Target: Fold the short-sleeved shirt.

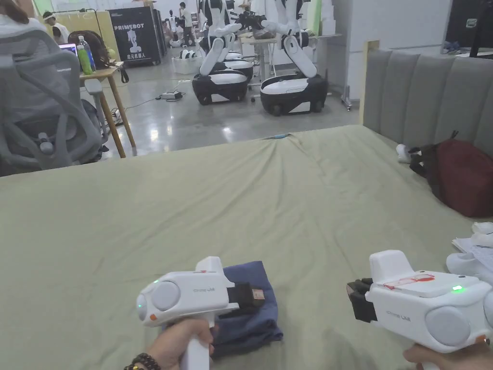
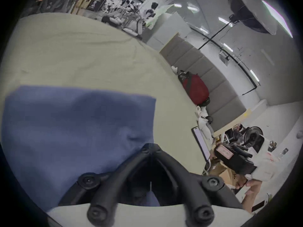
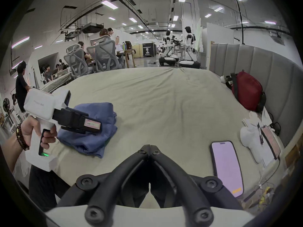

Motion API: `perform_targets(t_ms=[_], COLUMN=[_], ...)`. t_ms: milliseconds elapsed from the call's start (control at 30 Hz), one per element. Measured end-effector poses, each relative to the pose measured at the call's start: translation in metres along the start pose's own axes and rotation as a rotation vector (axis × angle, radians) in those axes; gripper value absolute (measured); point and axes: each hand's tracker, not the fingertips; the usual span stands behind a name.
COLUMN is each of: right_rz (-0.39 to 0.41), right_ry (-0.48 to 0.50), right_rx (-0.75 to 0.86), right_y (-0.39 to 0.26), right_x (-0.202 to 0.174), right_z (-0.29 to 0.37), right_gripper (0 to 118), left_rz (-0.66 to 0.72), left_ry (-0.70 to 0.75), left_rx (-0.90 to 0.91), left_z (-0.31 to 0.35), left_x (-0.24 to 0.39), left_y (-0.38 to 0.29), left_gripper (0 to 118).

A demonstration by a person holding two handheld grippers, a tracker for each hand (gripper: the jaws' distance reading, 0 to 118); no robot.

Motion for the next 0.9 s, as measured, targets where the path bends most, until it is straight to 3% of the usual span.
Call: perform_targets(t_ms=[200, 333, 400, 433, 533, 800, 900], right_rz=[0.022, 0.047, 0.049, 0.025, -0.071, -0.047, -0.045], right_ry=[0.210, 0.286, 0.270, 0.244, 0.251, 0.281, 0.281], right_rx=[0.046, -0.057, -0.101, -0.138, -0.186, -0.179, -0.174], right_y=[0.033, 0.034, 0.031, 0.028, 0.017, 0.019, 0.018], right_x=[-0.060, -0.095, -0.103, -0.104, -0.094, -0.086, -0.086], right_z=[-0.049, -0.099, -0.123, -0.133, -0.158, -0.154, -0.153], right_gripper=[0, 0, 0, 0, 0, 0, 0], left_rz=[0.046, 0.064, 0.077, 0.078, 0.096, 0.256, 0.253], left_ry=[0.046, 0.105, 0.126, 0.127, 0.173, 0.057, 0.090], left_rx=[0.164, 0.207, 0.224, 0.223, 0.255, 0.170, 0.123], left_z=[0.100, 0.150, 0.164, 0.168, 0.168, 0.094, 0.065], left_x=[-0.027, -0.048, -0.058, -0.062, -0.069, -0.096, -0.095], left_y=[-0.001, -0.016, -0.021, -0.023, -0.029, -0.026, -0.025], left_gripper=[0, 1, 28, 54, 118, 118, 105])
